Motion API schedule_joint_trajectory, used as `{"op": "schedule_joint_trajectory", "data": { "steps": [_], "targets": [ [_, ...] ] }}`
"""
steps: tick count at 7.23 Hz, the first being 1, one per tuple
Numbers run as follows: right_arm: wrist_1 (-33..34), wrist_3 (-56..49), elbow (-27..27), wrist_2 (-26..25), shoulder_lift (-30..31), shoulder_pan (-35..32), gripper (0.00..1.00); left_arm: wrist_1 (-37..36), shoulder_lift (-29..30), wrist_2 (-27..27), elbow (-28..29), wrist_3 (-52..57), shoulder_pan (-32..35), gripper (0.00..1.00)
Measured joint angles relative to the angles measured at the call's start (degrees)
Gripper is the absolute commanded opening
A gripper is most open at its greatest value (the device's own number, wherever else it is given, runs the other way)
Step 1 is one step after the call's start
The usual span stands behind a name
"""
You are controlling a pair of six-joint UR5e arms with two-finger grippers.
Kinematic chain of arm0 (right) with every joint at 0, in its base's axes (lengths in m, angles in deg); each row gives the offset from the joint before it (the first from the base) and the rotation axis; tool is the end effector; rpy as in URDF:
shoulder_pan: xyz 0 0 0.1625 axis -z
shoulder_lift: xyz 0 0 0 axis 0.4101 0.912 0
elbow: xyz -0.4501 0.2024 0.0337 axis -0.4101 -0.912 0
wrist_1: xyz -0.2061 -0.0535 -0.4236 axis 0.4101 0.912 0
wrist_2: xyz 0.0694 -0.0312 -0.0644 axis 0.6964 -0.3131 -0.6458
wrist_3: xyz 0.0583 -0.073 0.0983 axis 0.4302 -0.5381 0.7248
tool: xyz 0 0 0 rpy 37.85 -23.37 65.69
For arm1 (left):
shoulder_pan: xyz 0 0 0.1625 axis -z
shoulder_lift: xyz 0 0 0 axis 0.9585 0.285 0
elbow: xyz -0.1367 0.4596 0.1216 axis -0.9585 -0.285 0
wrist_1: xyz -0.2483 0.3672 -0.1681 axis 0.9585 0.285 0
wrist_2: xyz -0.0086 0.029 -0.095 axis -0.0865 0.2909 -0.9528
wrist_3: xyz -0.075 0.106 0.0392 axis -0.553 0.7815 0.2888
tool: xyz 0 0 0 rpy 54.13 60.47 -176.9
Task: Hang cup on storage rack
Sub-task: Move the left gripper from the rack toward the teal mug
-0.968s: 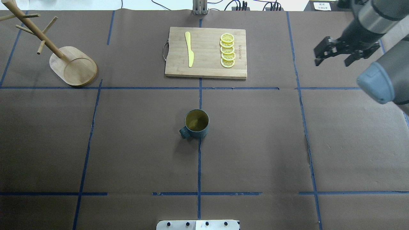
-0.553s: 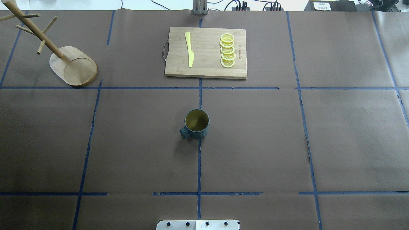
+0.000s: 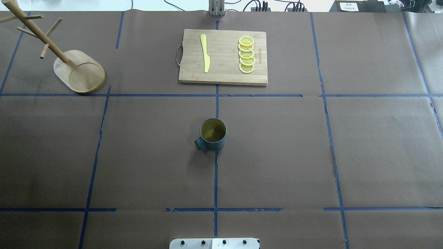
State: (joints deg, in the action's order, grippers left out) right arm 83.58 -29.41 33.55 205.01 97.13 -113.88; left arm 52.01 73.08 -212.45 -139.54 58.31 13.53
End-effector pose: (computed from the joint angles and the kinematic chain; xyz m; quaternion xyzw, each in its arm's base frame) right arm 0.0376 -0.4449 0.7189 -0.0135 -0.3730 -0.0973 0.9226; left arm -0.0004 -0.5401 0.6337 0.0804 0.4264 0.0580 0.8991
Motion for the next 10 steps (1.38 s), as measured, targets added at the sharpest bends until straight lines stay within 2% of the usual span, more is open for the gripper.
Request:
{"op": "schedule_joint_trajectory", "data": {
  "steps": [1, 3, 5, 6, 8, 10],
  "targets": [
    [0.0, 0.5, 0.2, 0.1, 0.3, -0.3, 1.00, 5.8, 0.1, -0.5, -0.7, -0.2, -2.0, 1.00],
    [-0.6, 1.3, 0.3, 0.5, 0.2, -0.4, 1.00, 19.1, 1.4, -0.7, -1.5, -2.2, -10.4, 1.00],
    [-0.8, 1.4, 0.3, 0.8, 0.1, -0.4, 1.00, 30.2, 4.7, 1.0, -1.5, -13.9, -20.5, 1.00],
    [-0.8, 1.8, 0.3, 0.9, -0.1, -0.4, 1.00, 36.9, 5.9, 4.9, -1.4, -20.2, -25.7, 0.99],
    [-0.9, 2.8, 0.2, 0.9, -0.8, -0.4, 1.00, 47.8, 7.7, 18.0, -1.4, -28.0, -37.1, 0.98],
    [-0.9, 3.1, 0.2, 0.9, -1.2, -0.4, 1.00, 52.7, 10.3, 30.6, -1.2, -29.9, -46.9, 0.98]
  ]
}}
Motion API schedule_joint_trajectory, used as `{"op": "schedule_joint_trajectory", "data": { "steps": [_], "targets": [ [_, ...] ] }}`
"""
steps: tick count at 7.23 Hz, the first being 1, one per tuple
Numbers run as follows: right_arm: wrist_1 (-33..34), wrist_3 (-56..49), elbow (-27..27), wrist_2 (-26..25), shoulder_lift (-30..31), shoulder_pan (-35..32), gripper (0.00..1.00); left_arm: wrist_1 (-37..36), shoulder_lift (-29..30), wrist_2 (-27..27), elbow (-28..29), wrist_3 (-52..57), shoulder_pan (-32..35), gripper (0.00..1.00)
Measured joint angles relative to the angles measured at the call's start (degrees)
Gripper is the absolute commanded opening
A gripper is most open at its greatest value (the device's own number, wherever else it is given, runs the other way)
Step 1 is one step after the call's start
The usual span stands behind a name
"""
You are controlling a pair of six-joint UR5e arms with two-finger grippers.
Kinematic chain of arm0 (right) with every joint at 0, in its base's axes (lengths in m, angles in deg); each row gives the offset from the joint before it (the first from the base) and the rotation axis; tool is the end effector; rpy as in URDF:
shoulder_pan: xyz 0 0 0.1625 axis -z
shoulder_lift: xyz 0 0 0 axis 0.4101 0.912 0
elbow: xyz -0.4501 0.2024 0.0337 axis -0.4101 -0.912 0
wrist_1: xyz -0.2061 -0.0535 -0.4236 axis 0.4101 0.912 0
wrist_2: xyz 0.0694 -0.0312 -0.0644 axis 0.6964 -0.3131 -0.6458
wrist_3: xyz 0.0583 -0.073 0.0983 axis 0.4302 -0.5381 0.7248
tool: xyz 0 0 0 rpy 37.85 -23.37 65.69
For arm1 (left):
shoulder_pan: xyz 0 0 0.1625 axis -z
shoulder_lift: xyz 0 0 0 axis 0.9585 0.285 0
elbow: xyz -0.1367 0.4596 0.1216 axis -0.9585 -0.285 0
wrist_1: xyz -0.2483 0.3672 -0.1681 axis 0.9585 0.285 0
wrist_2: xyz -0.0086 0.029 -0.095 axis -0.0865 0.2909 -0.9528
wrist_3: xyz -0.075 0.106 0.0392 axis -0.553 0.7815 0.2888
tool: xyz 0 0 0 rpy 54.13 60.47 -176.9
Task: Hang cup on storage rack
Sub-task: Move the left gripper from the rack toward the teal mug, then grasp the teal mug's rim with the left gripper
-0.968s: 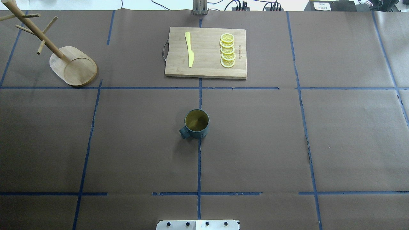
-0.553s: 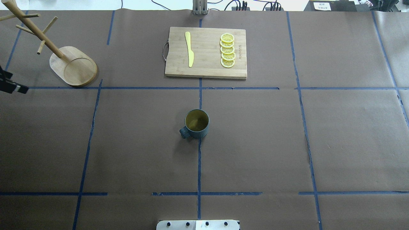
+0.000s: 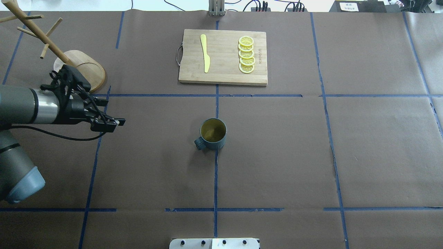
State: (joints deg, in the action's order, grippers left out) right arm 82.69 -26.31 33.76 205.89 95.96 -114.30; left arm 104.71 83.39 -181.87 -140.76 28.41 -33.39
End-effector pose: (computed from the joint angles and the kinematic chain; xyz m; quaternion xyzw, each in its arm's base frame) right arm 0.0394 -0.4579 0.7049 -0.0030 -0.3782 -0.0757 0.9226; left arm 0.4285 -0.4745 0.4118 0.3752 0.4997 0.2299 0.7461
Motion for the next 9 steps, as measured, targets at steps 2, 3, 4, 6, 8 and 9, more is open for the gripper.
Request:
{"op": "schedule_joint_trajectory", "data": {
  "steps": [2, 3, 4, 6, 8, 9],
  "targets": [
    [0.0, 0.0, 0.0, 0.0, -0.1, 0.0, 1.00, 1.1, 4.0, 12.7, 0.9, -0.3, -9.7, 0.99],
    [0.0, 0.0, 0.0, 0.0, -0.1, 0.0, 1.00, 1.2, 6.0, 19.7, 1.7, -0.3, -15.1, 0.99],
    [0.0, 0.0, 0.0, 0.0, -0.1, 0.0, 1.00, 1.2, 8.0, 24.5, 3.4, -0.2, -18.9, 0.99],
    [0.0, 0.1, 0.0, 0.0, 0.0, 0.0, 1.00, 1.4, 11.8, 28.7, 8.0, 0.0, -23.3, 0.99],
    [0.0, 0.0, -0.1, 0.0, 0.0, 0.0, 1.00, 1.4, 13.6, 29.7, 10.1, 0.2, -24.6, 0.99],
    [0.0, 0.0, 0.0, 0.0, 0.0, 0.0, 1.00, 1.4, 14.6, 30.5, 10.7, 0.4, -24.8, 0.99]
  ]
}}
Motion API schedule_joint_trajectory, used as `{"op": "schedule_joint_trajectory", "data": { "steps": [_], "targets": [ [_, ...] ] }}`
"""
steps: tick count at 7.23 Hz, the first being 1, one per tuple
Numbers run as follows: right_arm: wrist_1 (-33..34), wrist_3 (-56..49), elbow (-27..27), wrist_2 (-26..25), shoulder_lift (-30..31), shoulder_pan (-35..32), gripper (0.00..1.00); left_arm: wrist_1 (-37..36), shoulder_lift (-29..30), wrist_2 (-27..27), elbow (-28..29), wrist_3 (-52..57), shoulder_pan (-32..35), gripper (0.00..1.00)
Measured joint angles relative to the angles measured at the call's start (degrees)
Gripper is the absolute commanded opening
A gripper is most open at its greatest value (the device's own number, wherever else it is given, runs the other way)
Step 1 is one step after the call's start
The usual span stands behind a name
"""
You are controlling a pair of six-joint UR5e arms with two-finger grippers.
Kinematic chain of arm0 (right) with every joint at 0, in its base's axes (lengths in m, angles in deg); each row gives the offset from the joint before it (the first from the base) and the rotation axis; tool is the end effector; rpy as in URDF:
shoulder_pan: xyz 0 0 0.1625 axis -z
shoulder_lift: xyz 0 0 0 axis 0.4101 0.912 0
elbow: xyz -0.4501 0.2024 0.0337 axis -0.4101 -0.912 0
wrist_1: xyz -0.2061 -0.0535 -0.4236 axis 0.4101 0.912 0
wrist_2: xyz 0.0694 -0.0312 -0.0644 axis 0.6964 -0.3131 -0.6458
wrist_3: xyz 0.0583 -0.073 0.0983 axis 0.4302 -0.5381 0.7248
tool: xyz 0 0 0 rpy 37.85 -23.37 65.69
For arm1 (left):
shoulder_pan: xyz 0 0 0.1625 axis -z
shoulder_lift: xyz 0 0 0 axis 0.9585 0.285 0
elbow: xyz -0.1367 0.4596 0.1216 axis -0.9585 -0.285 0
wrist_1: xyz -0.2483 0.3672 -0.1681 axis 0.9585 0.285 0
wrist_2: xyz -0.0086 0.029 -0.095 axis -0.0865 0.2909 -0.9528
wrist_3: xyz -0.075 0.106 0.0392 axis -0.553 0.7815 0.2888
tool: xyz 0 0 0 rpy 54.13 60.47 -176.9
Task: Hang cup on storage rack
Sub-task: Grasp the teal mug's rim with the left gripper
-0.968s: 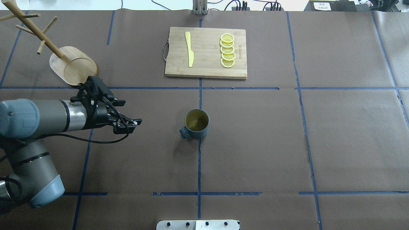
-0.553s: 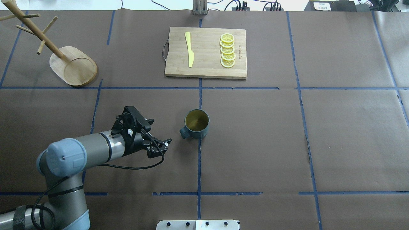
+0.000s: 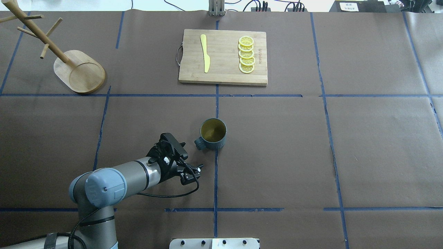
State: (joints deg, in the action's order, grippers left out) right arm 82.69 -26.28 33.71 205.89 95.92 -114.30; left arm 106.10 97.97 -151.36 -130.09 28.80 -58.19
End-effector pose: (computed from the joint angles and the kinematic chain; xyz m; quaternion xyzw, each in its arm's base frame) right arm 0.0394 -0.4582 0.7050 -0.0032 -0.3782 -0.0754 0.9227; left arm 0.6728 -0.3479 0.3387 0.4502 0.4770 0.2237 0.7209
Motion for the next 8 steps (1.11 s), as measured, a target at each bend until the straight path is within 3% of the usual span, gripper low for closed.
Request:
{"op": "schedule_joint_trajectory", "data": {
  "steps": [2, 5, 8],
  "targets": [
    [0.0, 0.0, 0.0, 0.0, -0.1, 0.0, 1.00, 0.0, 3.0, 1.4, 2.5, 0.1, -0.1, 0.98],
    [0.0, 0.0, 0.0, 0.0, 0.0, 0.0, 1.00, 0.1, 4.5, 1.8, 4.1, 0.2, 0.2, 0.83],
    [0.0, 0.0, 0.0, 0.0, 0.0, 0.0, 1.00, 0.0, 4.7, 2.8, 4.4, 0.2, 0.8, 0.79]
  ]
}}
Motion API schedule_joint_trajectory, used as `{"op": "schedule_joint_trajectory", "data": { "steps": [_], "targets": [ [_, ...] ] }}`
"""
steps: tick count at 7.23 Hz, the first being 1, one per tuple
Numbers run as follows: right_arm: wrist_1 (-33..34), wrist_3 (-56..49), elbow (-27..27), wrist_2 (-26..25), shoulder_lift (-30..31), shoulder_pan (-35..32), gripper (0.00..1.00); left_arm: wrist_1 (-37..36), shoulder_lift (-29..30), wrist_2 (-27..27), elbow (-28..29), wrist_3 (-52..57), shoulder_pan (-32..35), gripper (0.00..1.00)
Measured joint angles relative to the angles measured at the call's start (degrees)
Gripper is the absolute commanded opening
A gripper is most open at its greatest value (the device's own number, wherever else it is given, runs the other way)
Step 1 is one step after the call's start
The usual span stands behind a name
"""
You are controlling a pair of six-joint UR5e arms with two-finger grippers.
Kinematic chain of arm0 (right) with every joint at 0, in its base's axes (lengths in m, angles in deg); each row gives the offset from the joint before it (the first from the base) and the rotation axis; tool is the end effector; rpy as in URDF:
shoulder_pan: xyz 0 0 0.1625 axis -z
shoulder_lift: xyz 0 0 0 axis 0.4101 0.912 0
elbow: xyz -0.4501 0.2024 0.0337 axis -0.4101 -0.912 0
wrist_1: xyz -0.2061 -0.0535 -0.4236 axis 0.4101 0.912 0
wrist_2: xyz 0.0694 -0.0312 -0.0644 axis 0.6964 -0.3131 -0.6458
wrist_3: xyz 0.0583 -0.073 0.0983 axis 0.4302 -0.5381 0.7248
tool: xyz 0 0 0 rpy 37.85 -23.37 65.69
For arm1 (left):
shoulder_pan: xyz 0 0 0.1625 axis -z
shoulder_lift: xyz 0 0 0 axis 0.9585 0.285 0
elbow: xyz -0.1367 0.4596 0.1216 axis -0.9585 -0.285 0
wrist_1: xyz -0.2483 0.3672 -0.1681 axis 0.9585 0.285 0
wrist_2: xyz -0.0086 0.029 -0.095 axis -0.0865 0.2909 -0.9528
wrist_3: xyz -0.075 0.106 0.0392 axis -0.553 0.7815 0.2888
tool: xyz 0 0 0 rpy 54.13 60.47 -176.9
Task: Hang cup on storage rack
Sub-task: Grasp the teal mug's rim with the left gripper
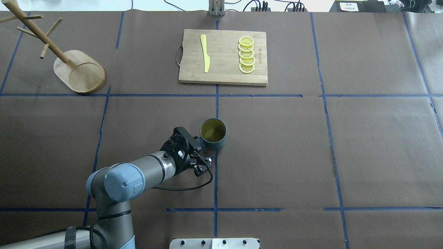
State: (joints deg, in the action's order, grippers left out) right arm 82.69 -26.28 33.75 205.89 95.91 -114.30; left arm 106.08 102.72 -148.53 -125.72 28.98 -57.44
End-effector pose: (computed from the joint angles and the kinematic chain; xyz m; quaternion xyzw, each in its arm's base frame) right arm 0.0394 -0.4584 0.7046 -0.0028 -0.3781 -0.0756 0.9227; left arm 0.6991 -0.3723 0.3178 0.4689 0.4627 0.2034 0.7243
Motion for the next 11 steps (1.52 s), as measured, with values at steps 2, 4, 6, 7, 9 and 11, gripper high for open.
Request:
{"op": "schedule_joint_trajectory", "data": {
  "steps": [2, 4, 6, 7, 9, 11],
  "targets": [
    [0.0, 0.0, 0.0, 0.0, 0.0, 0.0, 1.00, -0.1, 0.7, 2.1, 1.1, -0.1, 0.1, 0.70],
    [0.0, 0.0, 0.0, 0.0, 0.0, 0.0, 1.00, -0.1, 1.2, 2.5, 2.4, -0.1, 0.0, 0.42],
    [0.0, 0.0, 0.0, 0.0, 0.0, 0.0, 1.00, 0.0, 1.2, 2.6, 2.8, -0.6, -0.4, 0.07],
    [0.0, 0.0, 0.0, 0.0, 0.0, 0.0, 1.00, 0.0, 1.1, 2.5, 2.6, -0.8, -0.6, 0.03],
    [0.0, 0.0, 0.1, 0.0, 0.0, 0.0, 1.00, 0.1, 1.1, 2.3, 1.5, -1.3, -0.8, 0.02],
    [0.0, 0.0, 0.1, 0.1, 0.0, 0.0, 1.00, 0.1, 1.0, 2.3, -0.4, -6.3, -0.4, 0.00]
  ]
}}
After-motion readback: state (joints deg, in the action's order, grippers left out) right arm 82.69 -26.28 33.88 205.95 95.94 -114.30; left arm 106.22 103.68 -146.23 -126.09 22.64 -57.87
